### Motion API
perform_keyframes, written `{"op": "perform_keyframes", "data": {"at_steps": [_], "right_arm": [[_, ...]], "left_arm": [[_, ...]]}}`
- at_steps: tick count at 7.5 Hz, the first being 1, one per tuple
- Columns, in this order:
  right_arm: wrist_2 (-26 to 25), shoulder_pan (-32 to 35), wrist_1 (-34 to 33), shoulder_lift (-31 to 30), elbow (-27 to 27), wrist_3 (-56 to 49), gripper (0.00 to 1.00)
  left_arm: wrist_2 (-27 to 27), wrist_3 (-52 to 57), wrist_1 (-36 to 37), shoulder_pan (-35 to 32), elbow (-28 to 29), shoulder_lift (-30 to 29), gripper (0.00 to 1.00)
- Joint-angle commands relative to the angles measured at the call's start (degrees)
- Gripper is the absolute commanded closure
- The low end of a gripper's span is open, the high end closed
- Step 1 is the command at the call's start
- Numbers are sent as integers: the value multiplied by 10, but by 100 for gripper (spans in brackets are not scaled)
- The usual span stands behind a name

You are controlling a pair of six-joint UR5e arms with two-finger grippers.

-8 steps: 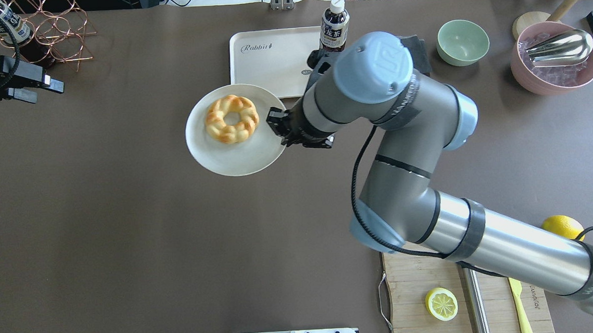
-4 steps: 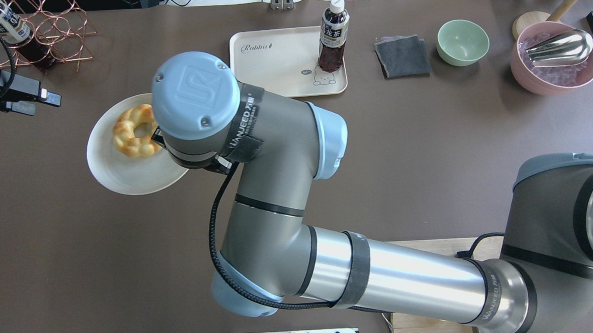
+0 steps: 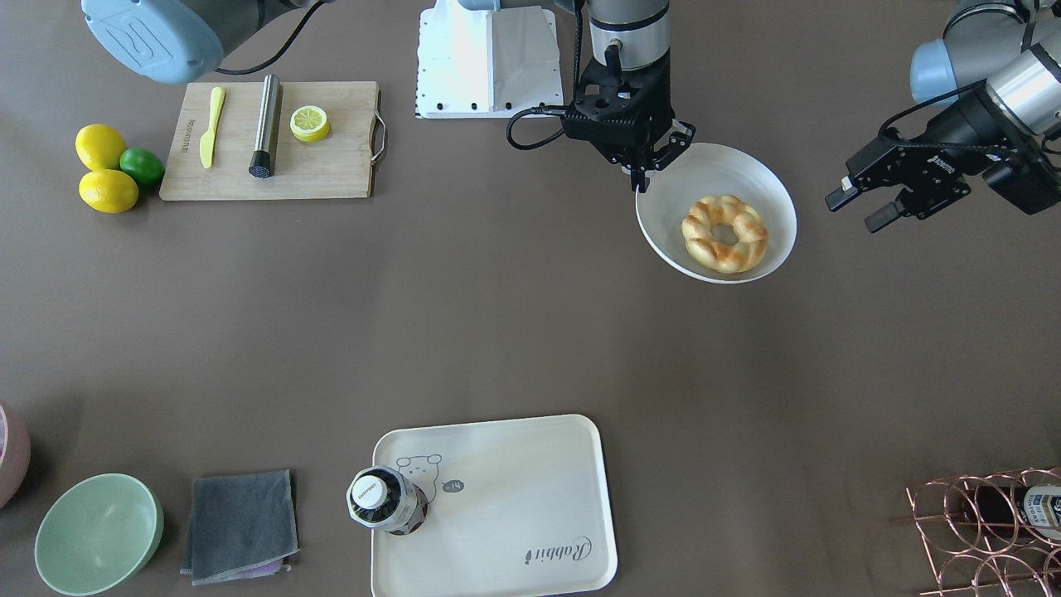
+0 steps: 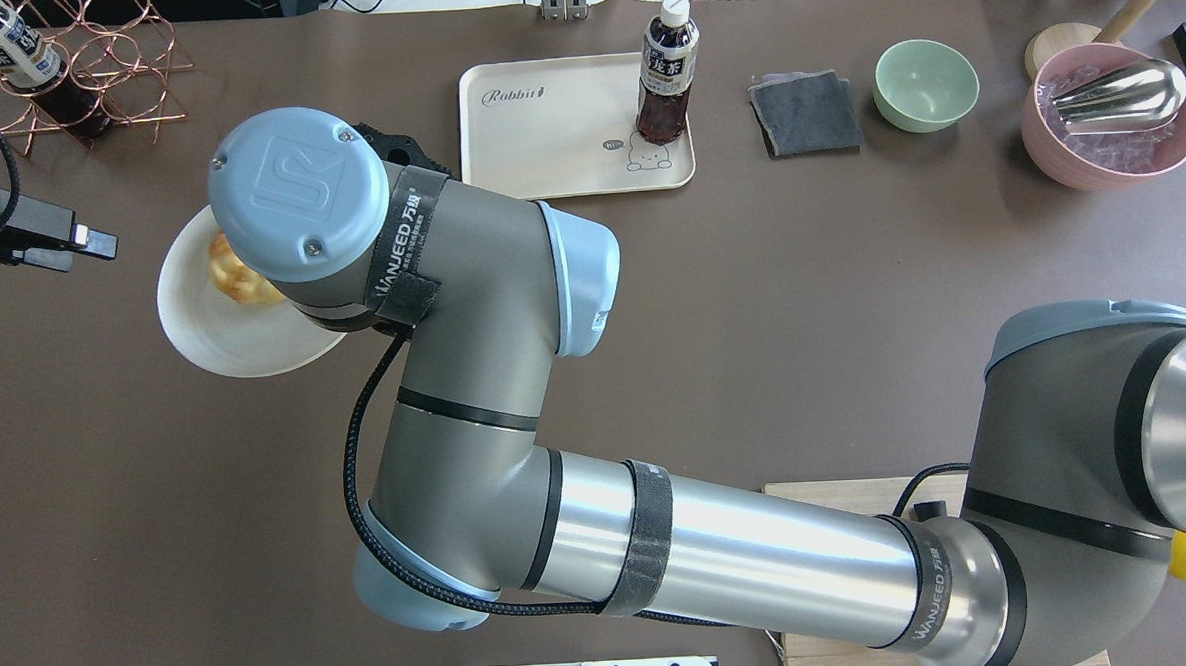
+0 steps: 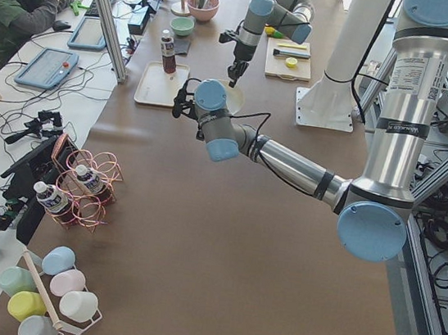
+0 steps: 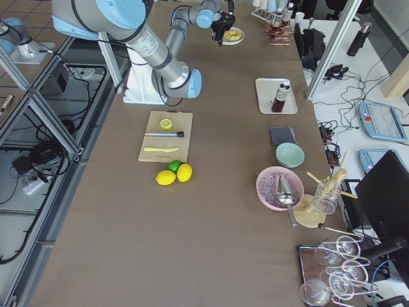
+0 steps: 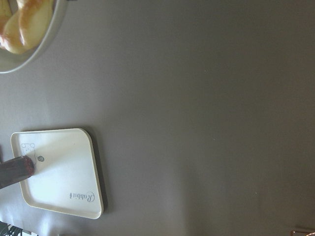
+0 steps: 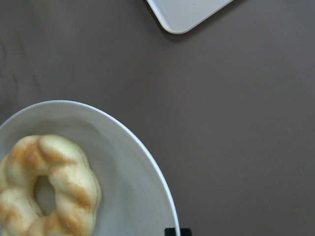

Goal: Place donut on tray

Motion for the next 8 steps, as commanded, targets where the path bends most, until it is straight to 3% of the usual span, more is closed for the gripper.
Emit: {"op": "perform_keyframes", "data": {"at_steps": [1, 2, 3, 8], "right_arm": [[-3, 2, 1, 5, -6, -1, 100], [-3, 3, 1, 5, -7, -1, 100], [-3, 3, 2, 5, -6, -1, 100], [-3, 1, 1, 10, -6, 1, 100]], "left_arm": [[2, -36, 0, 31, -25, 16, 41], [3, -55, 0, 42, -27, 8, 52], [3, -57, 0, 44, -28, 4, 56], [4, -90, -1, 54, -27, -14, 57]]}}
